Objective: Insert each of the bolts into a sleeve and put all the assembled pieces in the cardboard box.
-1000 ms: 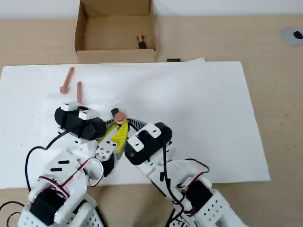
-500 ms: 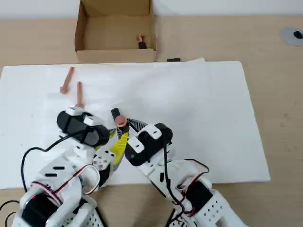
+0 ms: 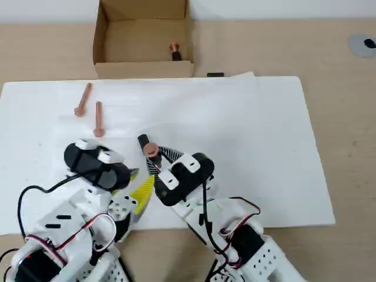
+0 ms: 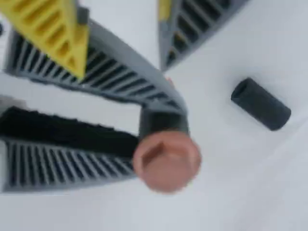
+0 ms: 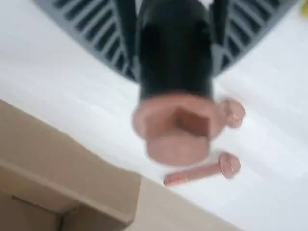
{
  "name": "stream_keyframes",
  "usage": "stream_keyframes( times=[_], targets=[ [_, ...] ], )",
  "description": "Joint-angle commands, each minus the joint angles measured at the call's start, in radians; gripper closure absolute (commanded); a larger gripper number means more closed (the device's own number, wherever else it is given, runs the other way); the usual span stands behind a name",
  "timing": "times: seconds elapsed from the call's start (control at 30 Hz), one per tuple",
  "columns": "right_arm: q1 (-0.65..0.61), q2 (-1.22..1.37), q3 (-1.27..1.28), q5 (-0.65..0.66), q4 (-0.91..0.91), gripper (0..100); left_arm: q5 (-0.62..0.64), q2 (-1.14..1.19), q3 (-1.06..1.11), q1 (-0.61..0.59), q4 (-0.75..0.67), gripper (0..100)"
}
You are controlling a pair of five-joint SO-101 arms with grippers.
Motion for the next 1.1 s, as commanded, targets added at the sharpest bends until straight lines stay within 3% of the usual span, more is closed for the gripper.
stream_keyframes(
  times=[0.0, 0.33, 0.47, 0.73, 0.87, 1.07],
  targets=[
    [0.038, -0.070, -0.001, 0.009, 0.002, 98.8, -0.009, 0.008, -0.049, -0.071, 0.000, 88],
    [0.185, -0.070, -0.007, 0.009, -0.005, 98.8, -0.005, 0.008, -0.049, -0.226, 0.005, 88],
    [0.193, -0.064, -0.005, 0.049, 0.008, 98.8, -0.005, 0.030, -0.054, -0.256, 0.081, 88],
    [0.266, -0.048, -0.088, 0.055, 0.011, 98.9, 0.011, 0.286, -0.107, -0.373, 0.078, 88],
    [0.334, 0.074, -0.202, 0.055, 0.078, 98.9, 0.066, 0.472, -0.112, -0.431, 0.017, 88],
    [0.338, 0.412, -0.440, 0.052, 0.106, 98.9, 0.094, 0.611, -0.040, -0.437, -0.115, 88]
  ],
)
